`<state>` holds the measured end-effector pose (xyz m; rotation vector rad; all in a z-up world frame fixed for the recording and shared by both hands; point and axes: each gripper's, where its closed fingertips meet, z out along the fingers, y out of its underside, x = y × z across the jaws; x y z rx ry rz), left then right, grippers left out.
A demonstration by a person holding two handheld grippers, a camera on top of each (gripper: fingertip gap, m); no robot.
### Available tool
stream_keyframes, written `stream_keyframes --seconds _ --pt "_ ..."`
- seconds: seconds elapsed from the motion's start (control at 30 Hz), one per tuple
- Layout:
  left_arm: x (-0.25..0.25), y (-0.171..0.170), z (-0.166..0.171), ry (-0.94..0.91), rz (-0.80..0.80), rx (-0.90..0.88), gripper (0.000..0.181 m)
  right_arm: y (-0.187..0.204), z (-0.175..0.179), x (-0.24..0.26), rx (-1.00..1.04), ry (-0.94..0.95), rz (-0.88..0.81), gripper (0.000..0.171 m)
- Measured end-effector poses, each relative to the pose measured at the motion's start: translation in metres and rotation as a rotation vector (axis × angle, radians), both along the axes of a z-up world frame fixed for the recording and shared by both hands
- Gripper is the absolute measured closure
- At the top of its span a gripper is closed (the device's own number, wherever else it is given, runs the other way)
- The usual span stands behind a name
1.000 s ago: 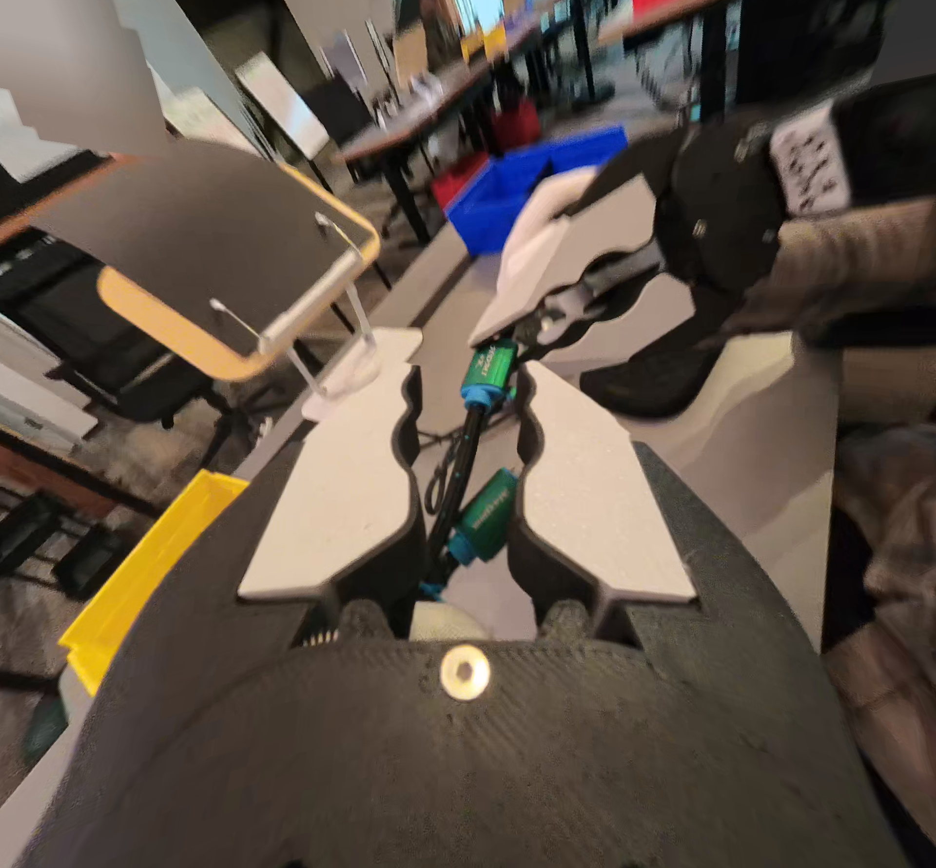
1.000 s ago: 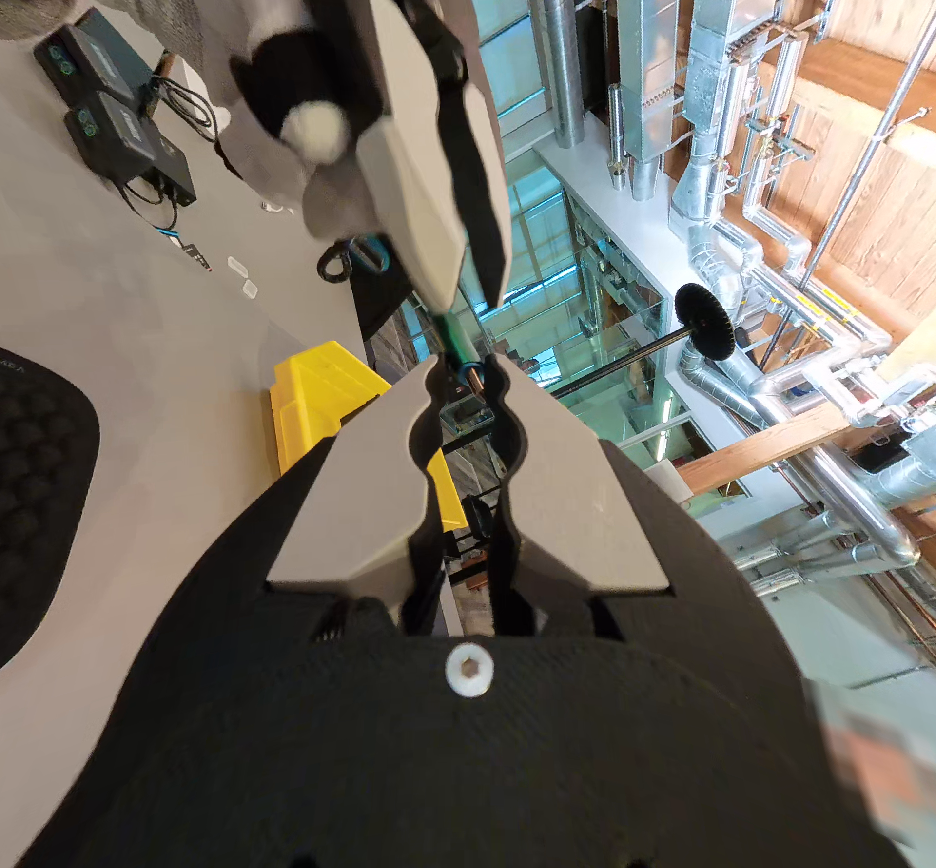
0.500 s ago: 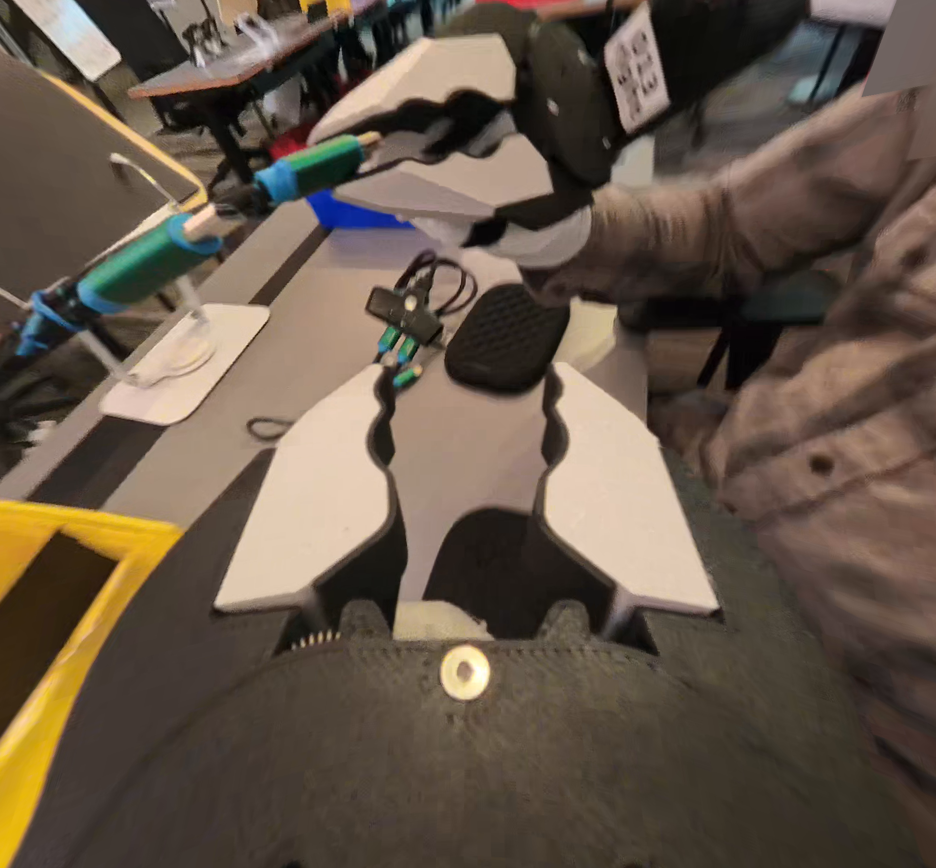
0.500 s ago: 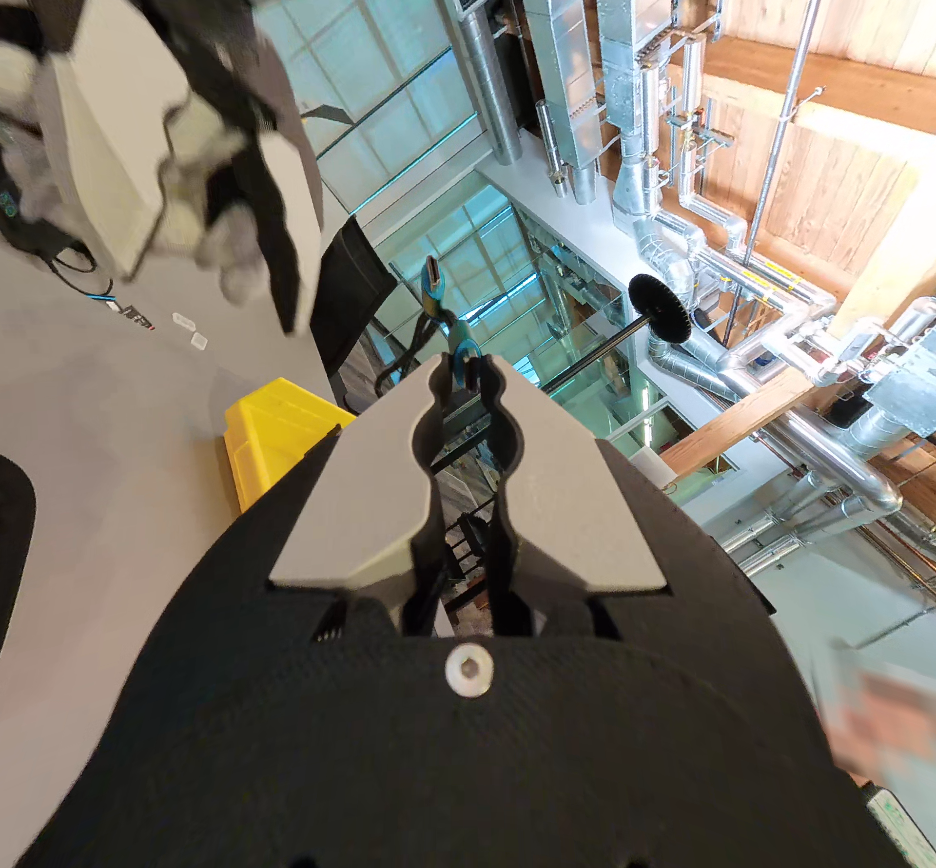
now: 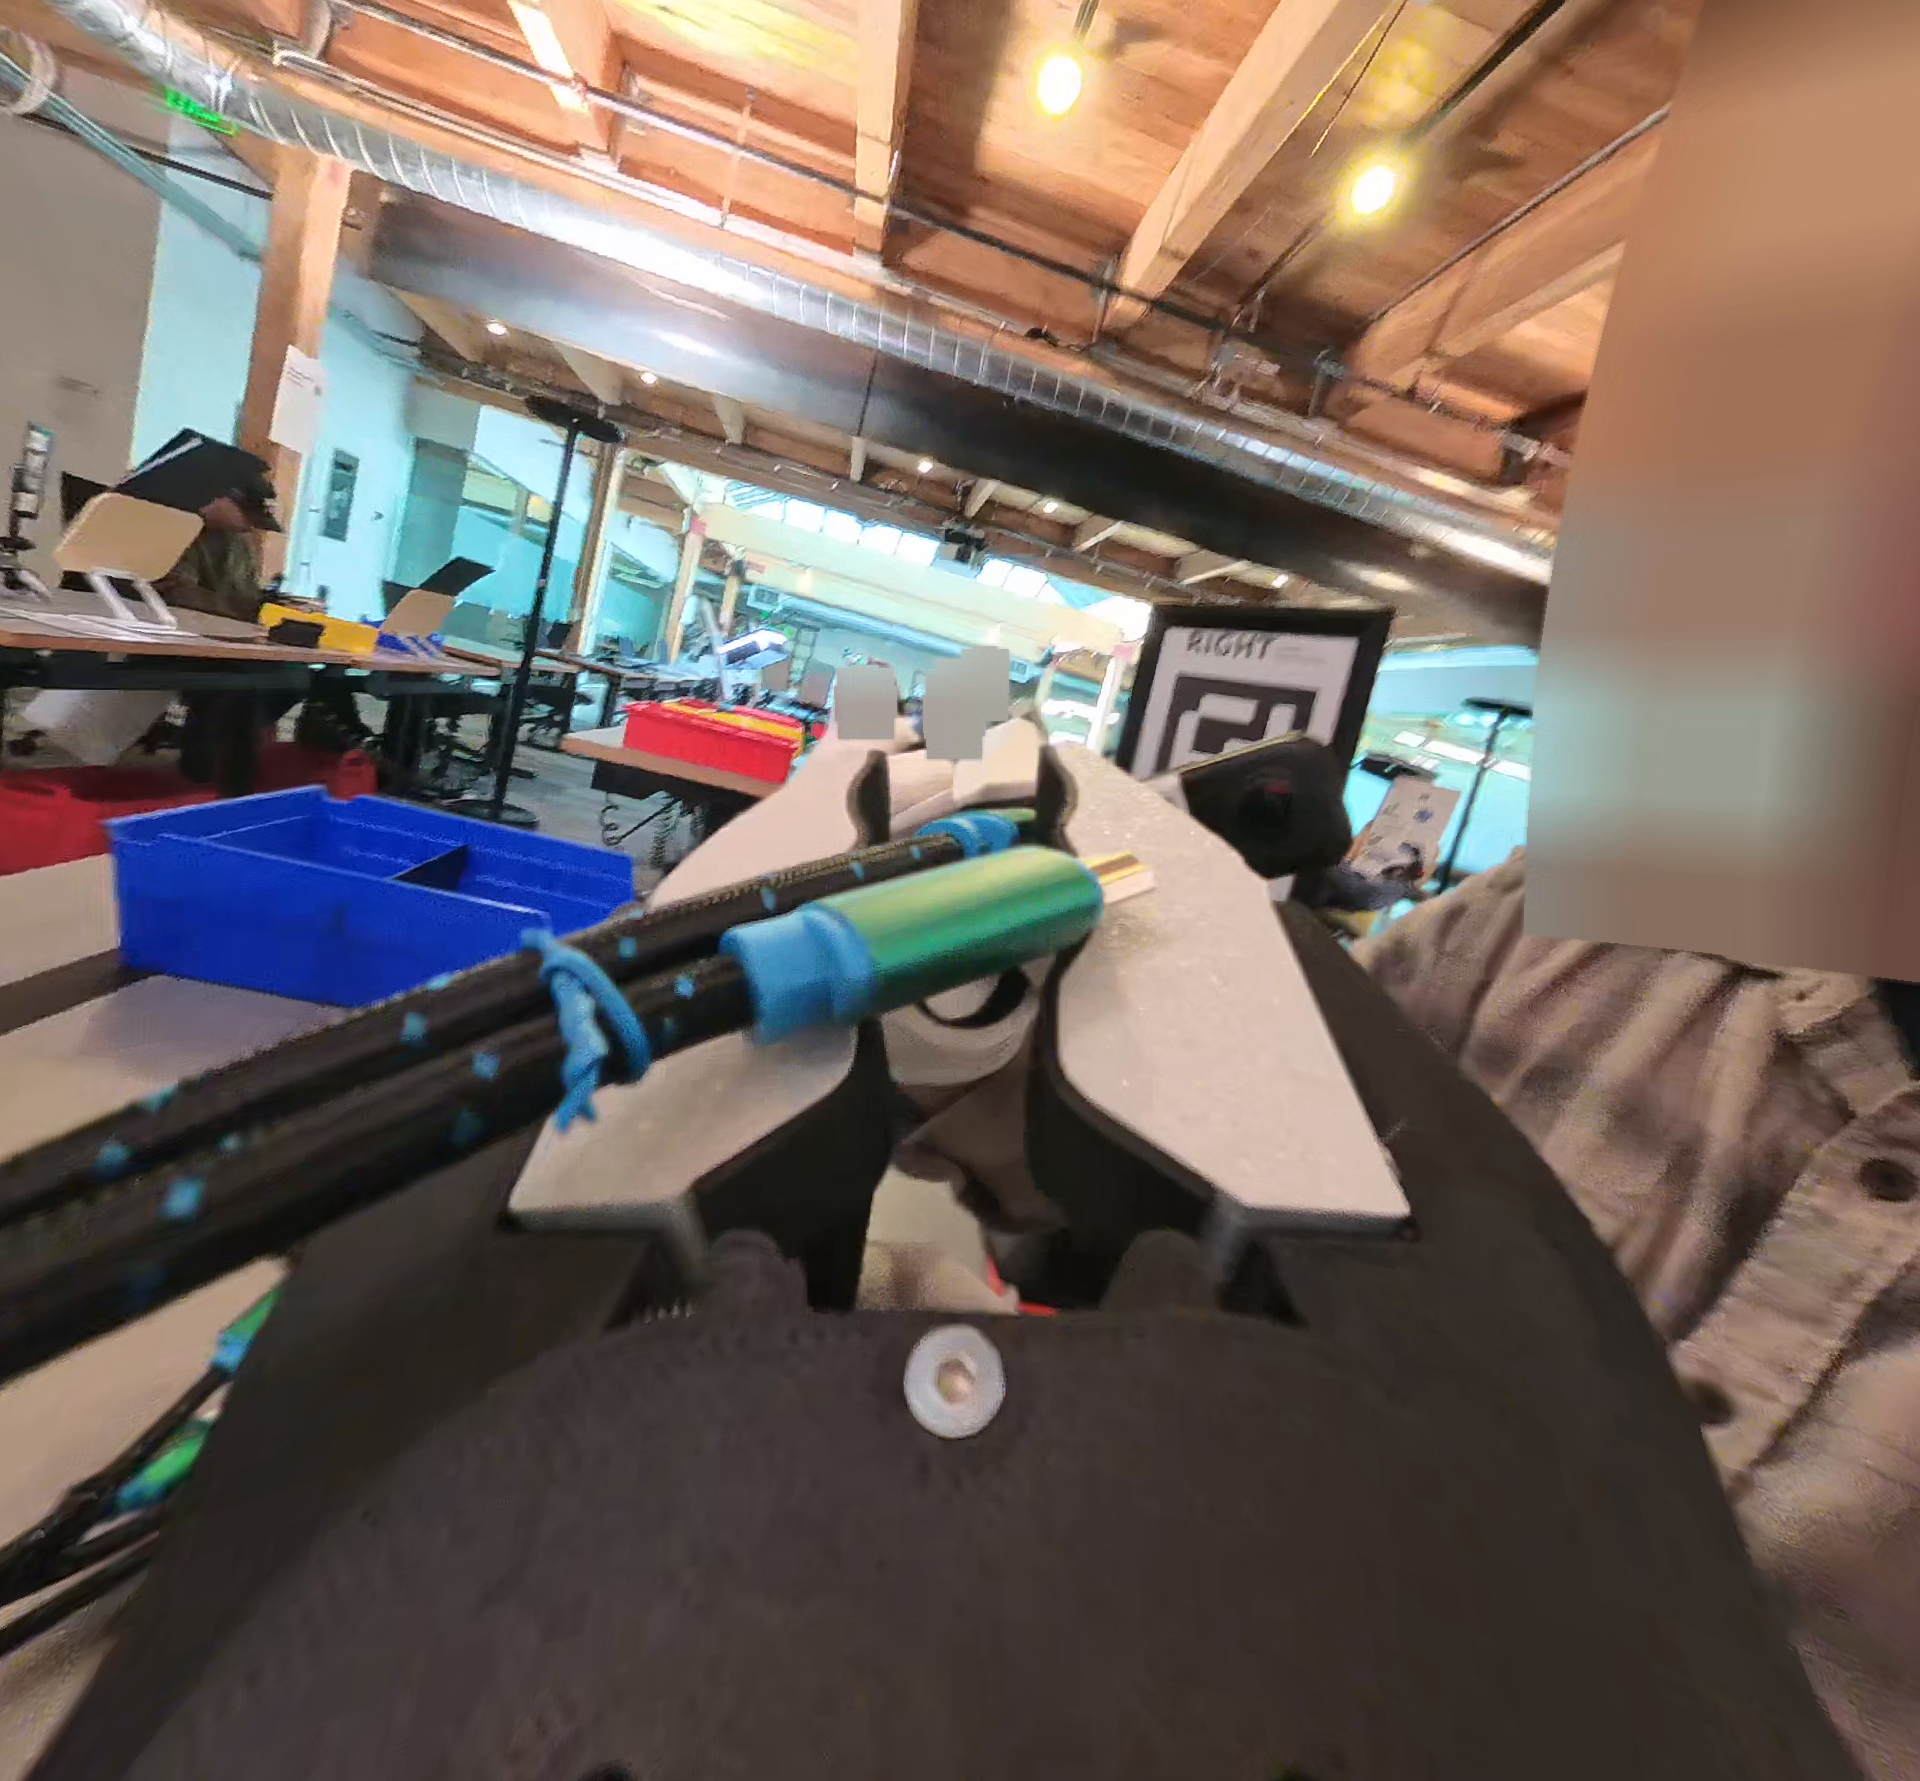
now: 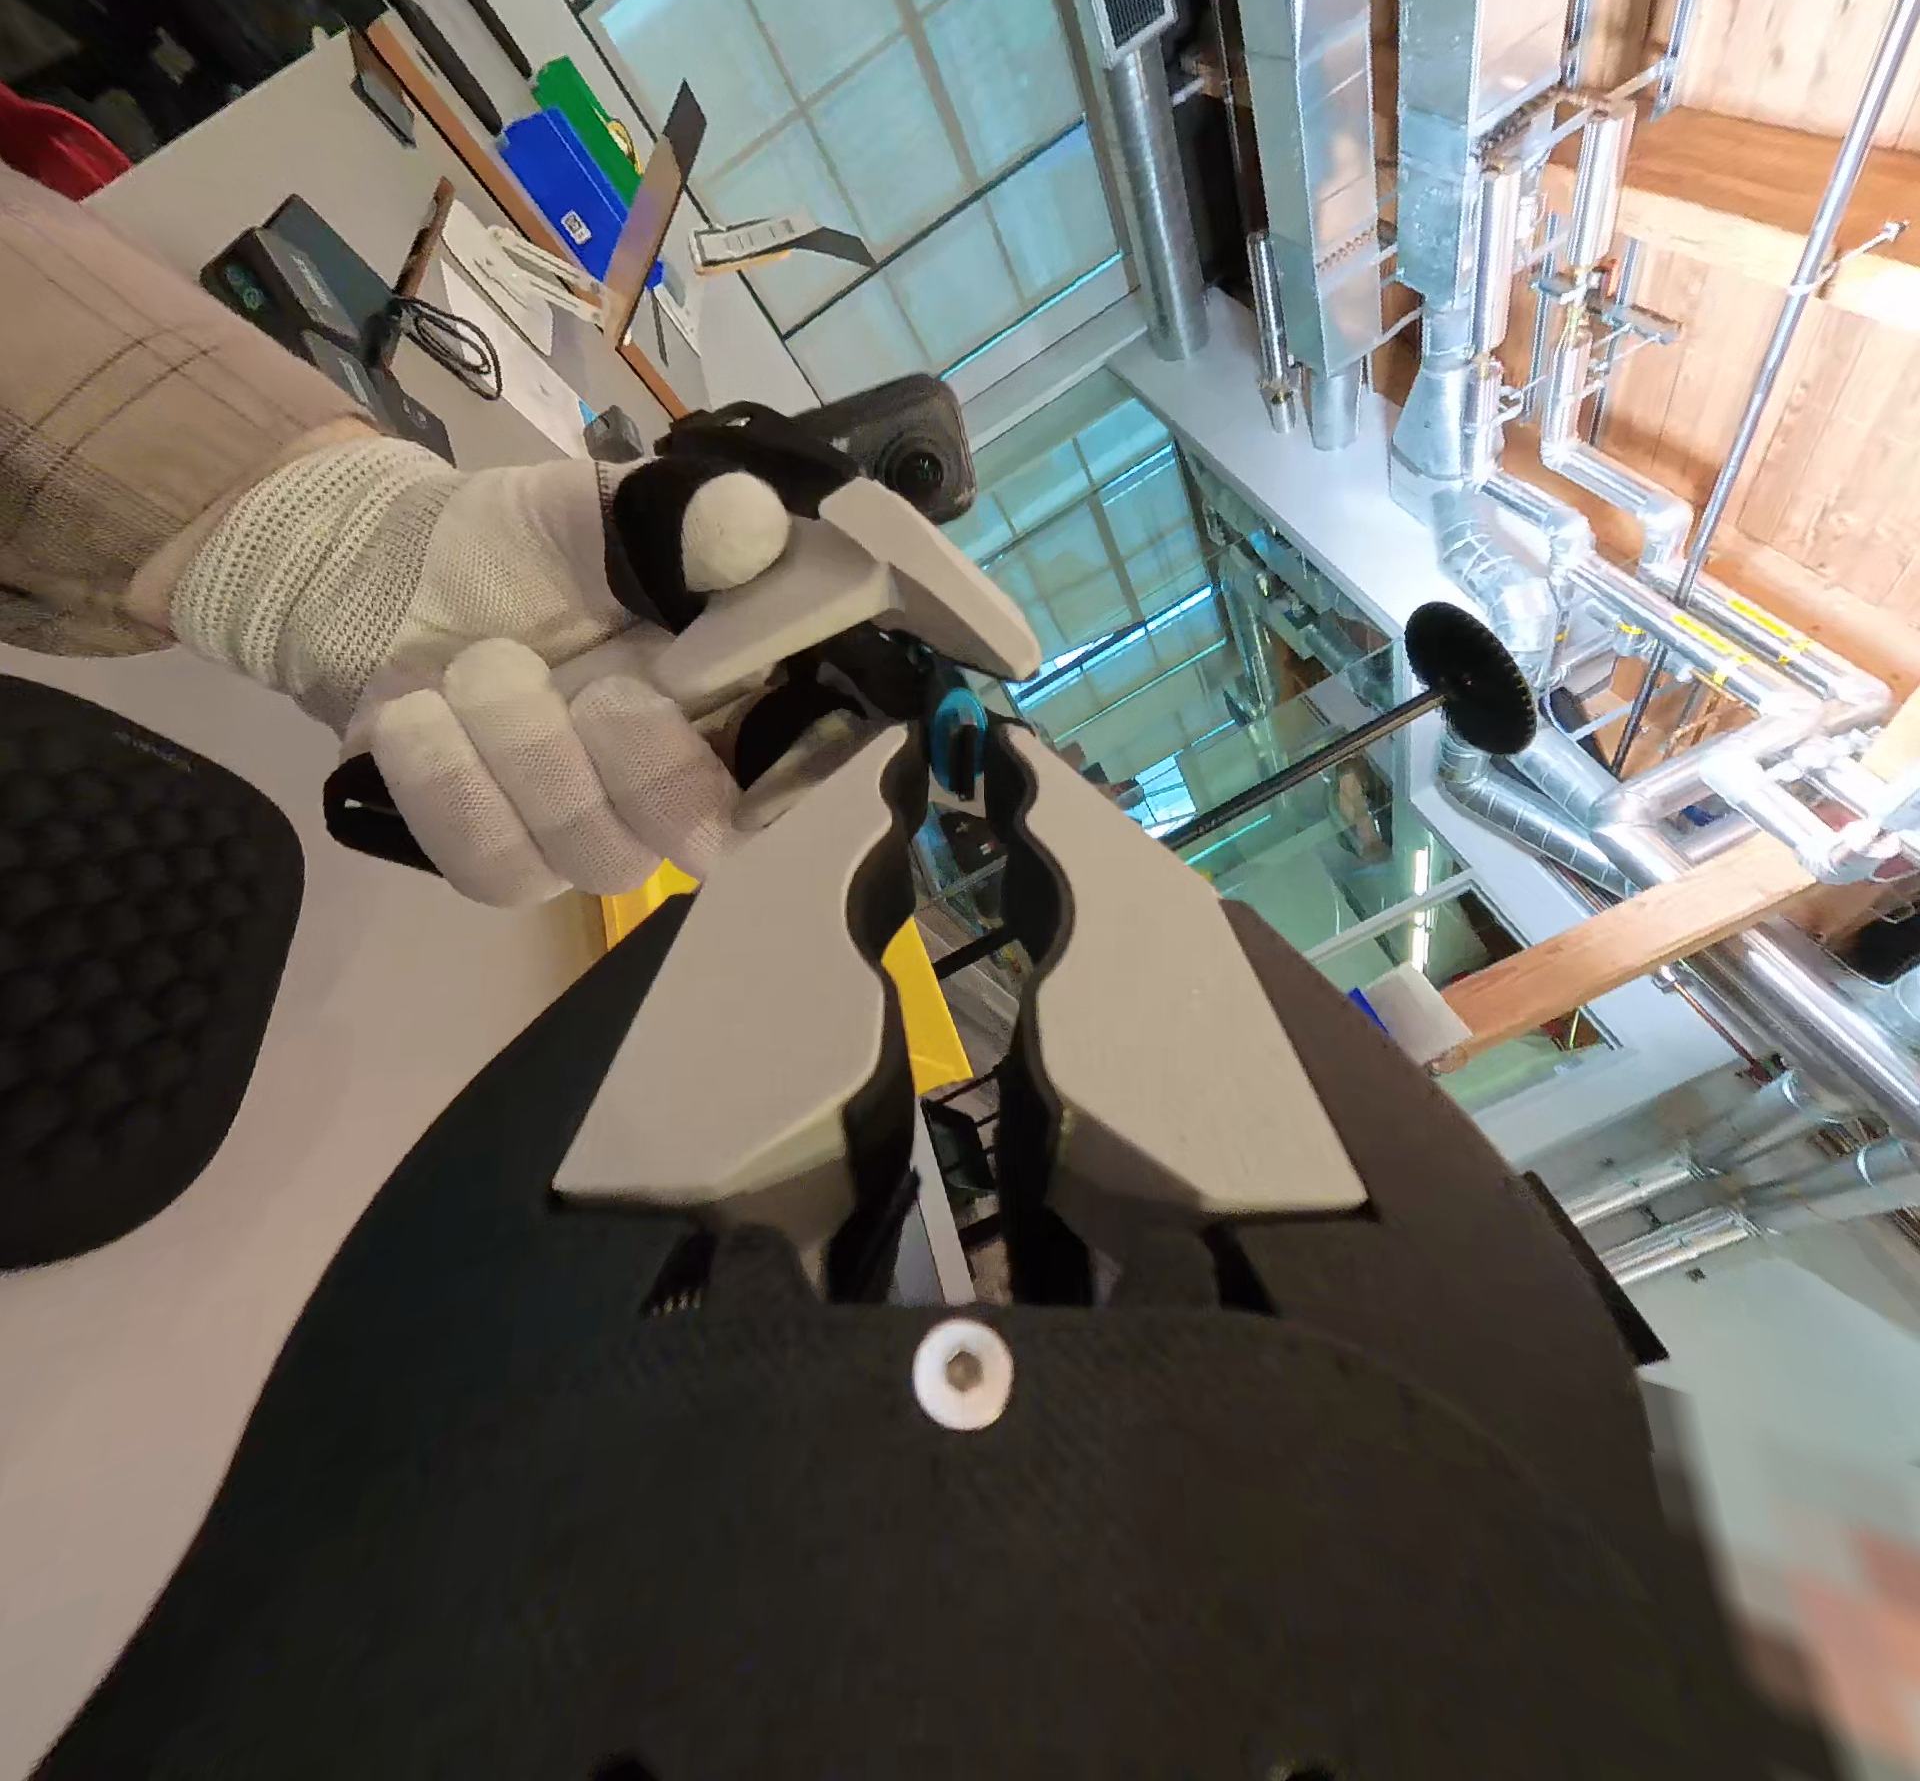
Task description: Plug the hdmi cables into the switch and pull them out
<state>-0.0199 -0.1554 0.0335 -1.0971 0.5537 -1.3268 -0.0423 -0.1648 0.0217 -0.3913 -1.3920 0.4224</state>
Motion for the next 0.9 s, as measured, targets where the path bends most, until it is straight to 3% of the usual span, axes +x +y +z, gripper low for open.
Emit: stream_keyframes --seconds 0.17,0.4,0.73,0.9 --pt "0.03 0.01 0.003 0.086 0.045 0.056 0.155 0.013 0.003 0.029 -0.023 -0.01 -0.044 0.163" --pt "0.072 0.034 0.004 0.276 0.262 0.124 0.159 0.042 0.004 0.071 0.032 0.007 -0.27 0.163" --pt "0.117 0.035 0.01 0.365 0.275 0.127 0.161 0.059 0.006 0.118 0.293 -0.039 -0.642 0.16" --pt "0.121 0.027 0.01 0.38 0.277 0.133 0.161 0.055 0.008 0.125 0.251 -0.042 -0.696 0.166"
